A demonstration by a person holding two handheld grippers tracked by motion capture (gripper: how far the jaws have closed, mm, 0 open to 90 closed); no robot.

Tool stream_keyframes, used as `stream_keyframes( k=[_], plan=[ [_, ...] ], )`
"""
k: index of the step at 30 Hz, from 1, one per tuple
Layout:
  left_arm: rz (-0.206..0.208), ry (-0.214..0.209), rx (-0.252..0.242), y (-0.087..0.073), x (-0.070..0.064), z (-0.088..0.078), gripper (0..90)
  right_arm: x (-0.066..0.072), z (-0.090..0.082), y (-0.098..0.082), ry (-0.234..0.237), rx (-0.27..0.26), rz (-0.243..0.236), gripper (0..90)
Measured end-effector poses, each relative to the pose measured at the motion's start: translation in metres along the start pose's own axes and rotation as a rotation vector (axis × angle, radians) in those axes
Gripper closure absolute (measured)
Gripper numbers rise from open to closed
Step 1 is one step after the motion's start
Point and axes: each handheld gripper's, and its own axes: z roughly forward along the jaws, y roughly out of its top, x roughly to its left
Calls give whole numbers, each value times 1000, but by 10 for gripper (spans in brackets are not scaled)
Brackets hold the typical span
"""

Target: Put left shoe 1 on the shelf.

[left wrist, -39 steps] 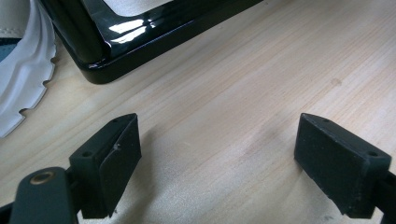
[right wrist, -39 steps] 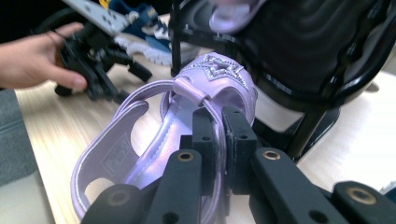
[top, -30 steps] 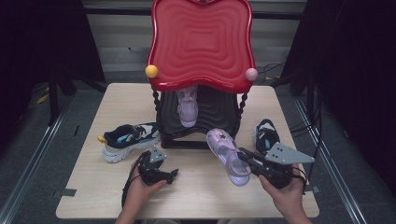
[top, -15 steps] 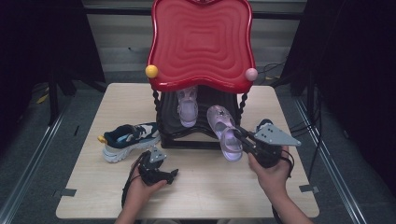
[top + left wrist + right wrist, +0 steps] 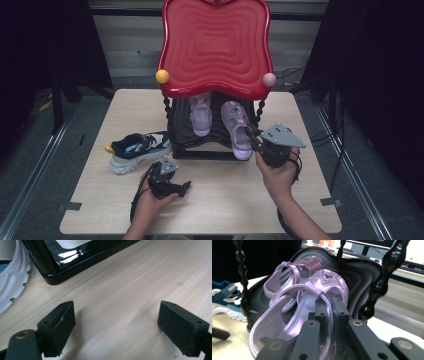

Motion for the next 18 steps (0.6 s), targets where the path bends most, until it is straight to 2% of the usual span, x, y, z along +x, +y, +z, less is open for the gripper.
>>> stream_keyframes(
  k=[11, 18],
  plan=[
    [0, -3, 0, 0, 0, 0, 142, 11, 28, 9, -85, -14, -26, 845],
    [6, -4, 4, 0, 0, 0, 142, 12, 43, 10, -119, -13, -29, 845]
  ],
)
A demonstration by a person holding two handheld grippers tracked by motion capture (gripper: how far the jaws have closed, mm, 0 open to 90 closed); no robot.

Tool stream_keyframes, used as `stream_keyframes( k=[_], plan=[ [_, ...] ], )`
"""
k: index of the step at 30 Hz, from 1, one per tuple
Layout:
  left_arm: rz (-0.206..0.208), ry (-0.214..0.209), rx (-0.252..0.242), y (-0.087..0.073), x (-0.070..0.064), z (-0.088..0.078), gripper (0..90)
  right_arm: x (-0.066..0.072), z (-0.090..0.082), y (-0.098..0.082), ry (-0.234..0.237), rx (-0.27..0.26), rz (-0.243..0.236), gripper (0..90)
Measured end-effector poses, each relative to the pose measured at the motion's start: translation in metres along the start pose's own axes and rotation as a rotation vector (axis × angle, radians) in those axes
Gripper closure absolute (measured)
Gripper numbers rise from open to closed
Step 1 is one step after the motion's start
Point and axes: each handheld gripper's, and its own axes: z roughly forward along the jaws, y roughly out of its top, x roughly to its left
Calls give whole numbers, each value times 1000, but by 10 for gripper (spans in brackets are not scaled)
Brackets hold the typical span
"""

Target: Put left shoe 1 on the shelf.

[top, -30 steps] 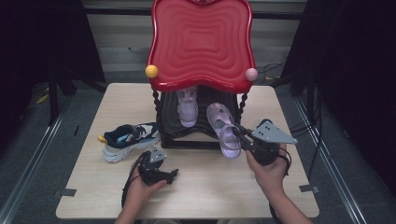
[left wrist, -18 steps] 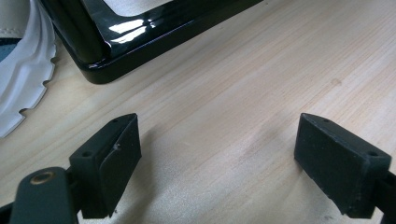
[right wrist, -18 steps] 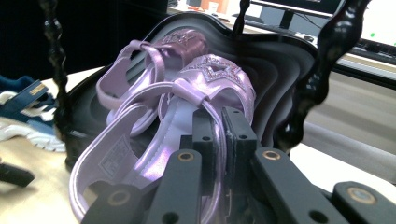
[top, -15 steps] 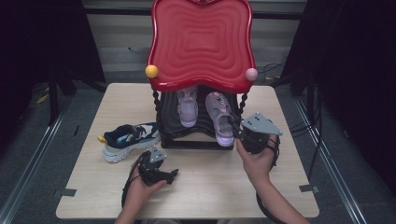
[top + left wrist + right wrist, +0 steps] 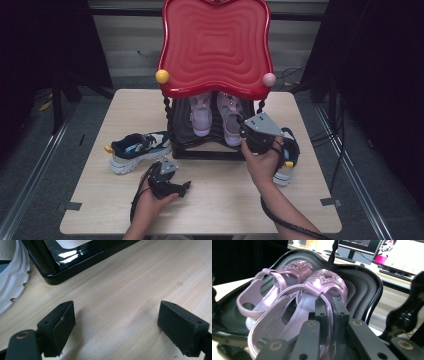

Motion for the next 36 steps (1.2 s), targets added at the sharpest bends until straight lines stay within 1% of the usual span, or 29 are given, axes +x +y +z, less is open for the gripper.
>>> stream_keyframes(
  k=[7, 10, 11, 14, 18, 20, 24, 25, 28, 30, 32, 36],
  plan=[
    [0, 4, 0, 0, 0, 0, 142, 4, 16, -2, -43, 4, -12, 845],
    [0, 3, 0, 0, 0, 0, 142, 5, 22, -4, -61, -3, 20, 844],
    [0, 4, 0, 0, 0, 0, 142, 6, 24, -4, -57, -5, 36, 844],
    [0, 0, 0, 0, 0, 0, 142, 7, 31, -5, -66, -6, 45, 844],
    [0, 3, -1, 0, 0, 0, 142, 9, 37, -5, -93, -22, 50, 844],
    [0, 3, 0, 0, 0, 0, 142, 11, 40, -5, -97, -19, 39, 844],
    [0, 3, 0, 0, 0, 0, 142, 13, 46, -6, -103, -20, 34, 843],
    [0, 4, 0, 0, 0, 0, 142, 14, 47, -6, -110, -18, 35, 843],
    [0, 3, 0, 0, 0, 0, 142, 13, 51, -8, -108, -18, 46, 843],
    [0, 4, 0, 0, 0, 0, 142, 12, 53, -10, -112, -25, 62, 842],
    [0, 2, -1, 0, 0, 0, 142, 14, 55, -12, -113, -34, 63, 842],
    [0, 4, 1, 0, 0, 0, 142, 19, 56, -16, -115, -33, 33, 838]
  ],
)
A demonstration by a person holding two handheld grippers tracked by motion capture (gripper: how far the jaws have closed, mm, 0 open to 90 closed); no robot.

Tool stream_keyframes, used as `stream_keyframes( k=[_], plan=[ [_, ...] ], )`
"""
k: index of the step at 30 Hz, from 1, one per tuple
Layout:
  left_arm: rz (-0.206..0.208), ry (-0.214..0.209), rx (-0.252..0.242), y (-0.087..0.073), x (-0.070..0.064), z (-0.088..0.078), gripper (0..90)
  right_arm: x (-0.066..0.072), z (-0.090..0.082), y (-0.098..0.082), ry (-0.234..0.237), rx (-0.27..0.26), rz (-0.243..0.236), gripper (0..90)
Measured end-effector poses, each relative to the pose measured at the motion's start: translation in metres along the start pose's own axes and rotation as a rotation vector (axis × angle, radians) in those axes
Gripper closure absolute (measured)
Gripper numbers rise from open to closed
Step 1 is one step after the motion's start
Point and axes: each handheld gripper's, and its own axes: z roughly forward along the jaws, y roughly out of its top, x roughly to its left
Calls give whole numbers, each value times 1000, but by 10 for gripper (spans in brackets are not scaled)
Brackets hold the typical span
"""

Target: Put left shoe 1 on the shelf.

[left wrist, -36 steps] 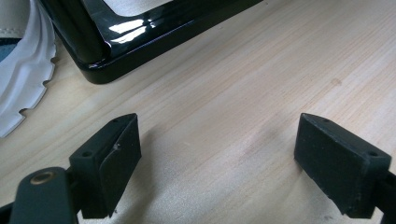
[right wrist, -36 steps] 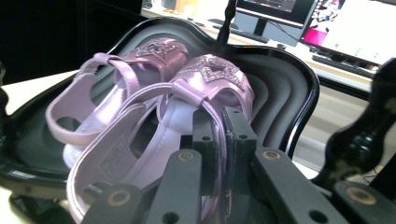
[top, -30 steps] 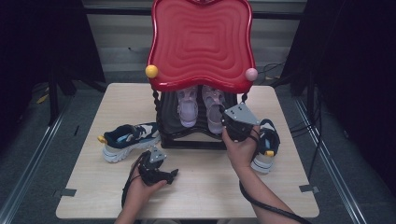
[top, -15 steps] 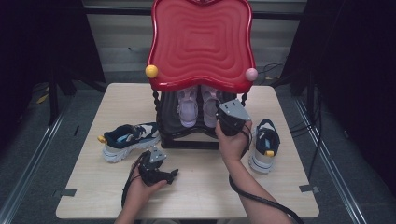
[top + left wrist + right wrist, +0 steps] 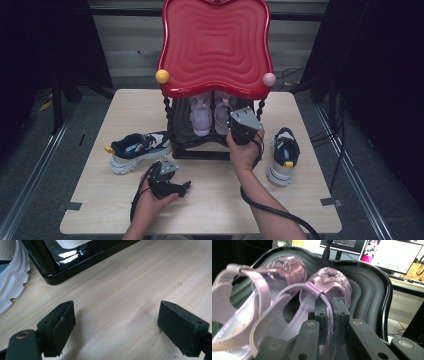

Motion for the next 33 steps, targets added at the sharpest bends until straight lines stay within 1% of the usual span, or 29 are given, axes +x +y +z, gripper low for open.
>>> stream_keyframes(
  k=[7, 9, 11, 13, 14, 16, 19, 22, 27, 29, 33],
  plan=[
    [0, 0, -1, 0, 0, 0, 142, -2, 1, -8, 12, 29, 2, 823],
    [0, 0, -1, 0, 0, 0, 142, -2, 0, -9, 10, 28, 3, 820],
    [5, 2, 3, 0, 0, 0, 142, -2, 0, -8, 18, 33, 14, 819],
    [1, 1, -2, 0, 0, 0, 142, -3, 1, -6, 33, 35, 38, 811],
    [4, 1, 0, 0, 0, 0, 142, -2, 1, -5, 37, 29, 38, 811],
    [1, 0, 1, 0, 0, 0, 142, -1, 1, -5, 37, 29, 20, 810],
    [4, 1, 0, 0, 0, 0, 142, -3, 1, -7, 38, 36, 34, 804],
    [0, 2, 0, 0, 0, 0, 142, -5, 1, -7, 43, 43, 26, 797],
    [0, 0, 3, 1, 0, 0, 142, -5, -1, -6, 53, 68, 23, 748],
    [-1, 1, 4, 1, 0, 0, 142, -5, -1, -5, 71, 76, 22, 685],
    [0, 1, 4, 1, 0, 0, 142, -3, -6, -5, 85, 80, 11, 637]
  ],
)
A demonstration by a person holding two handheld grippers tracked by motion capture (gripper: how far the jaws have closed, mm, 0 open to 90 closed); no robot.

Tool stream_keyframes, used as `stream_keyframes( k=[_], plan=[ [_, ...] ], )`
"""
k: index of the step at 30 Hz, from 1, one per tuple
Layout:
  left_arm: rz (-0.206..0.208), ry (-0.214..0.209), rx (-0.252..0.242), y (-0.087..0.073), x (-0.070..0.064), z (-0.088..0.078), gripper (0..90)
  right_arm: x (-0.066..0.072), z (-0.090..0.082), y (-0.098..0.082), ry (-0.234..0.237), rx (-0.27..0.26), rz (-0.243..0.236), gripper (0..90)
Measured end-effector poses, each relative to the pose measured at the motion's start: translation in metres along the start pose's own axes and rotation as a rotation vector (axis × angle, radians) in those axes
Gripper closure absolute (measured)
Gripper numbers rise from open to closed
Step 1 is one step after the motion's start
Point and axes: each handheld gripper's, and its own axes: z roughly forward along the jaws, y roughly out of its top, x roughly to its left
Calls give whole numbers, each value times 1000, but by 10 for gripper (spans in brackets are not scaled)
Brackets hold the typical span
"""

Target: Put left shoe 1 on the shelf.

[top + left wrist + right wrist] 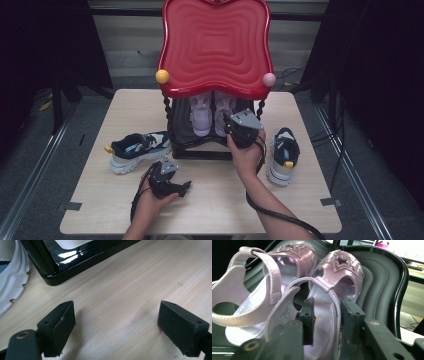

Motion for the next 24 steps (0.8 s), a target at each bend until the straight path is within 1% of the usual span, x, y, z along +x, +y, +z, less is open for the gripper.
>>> stream_keyframes(
  k=[4, 9, 11, 15, 18, 21, 24],
  plan=[
    [2, 0, 2, 0, 0, 0, 142, -1, -5, 1, 8, -8, -8, 616],
    [2, 0, 1, 0, 0, 0, 142, -2, -14, 4, 39, -13, -9, 585],
    [2, 1, 1, 0, 0, 0, 142, -3, -17, 5, 45, -16, -17, 578],
    [3, 3, 1, 0, 0, 0, 142, -5, -23, 5, 72, -4, -19, 548],
    [3, 2, 1, 0, 0, 0, 142, -6, -28, 6, 85, -8, -34, 509],
    [3, 2, 1, 0, 0, 0, 142, -7, -32, 6, 116, 4, -27, 461],
    [3, 2, 1, 0, 0, 0, 142, -8, -34, 5, 155, 20, -5, 411]
  ],
)
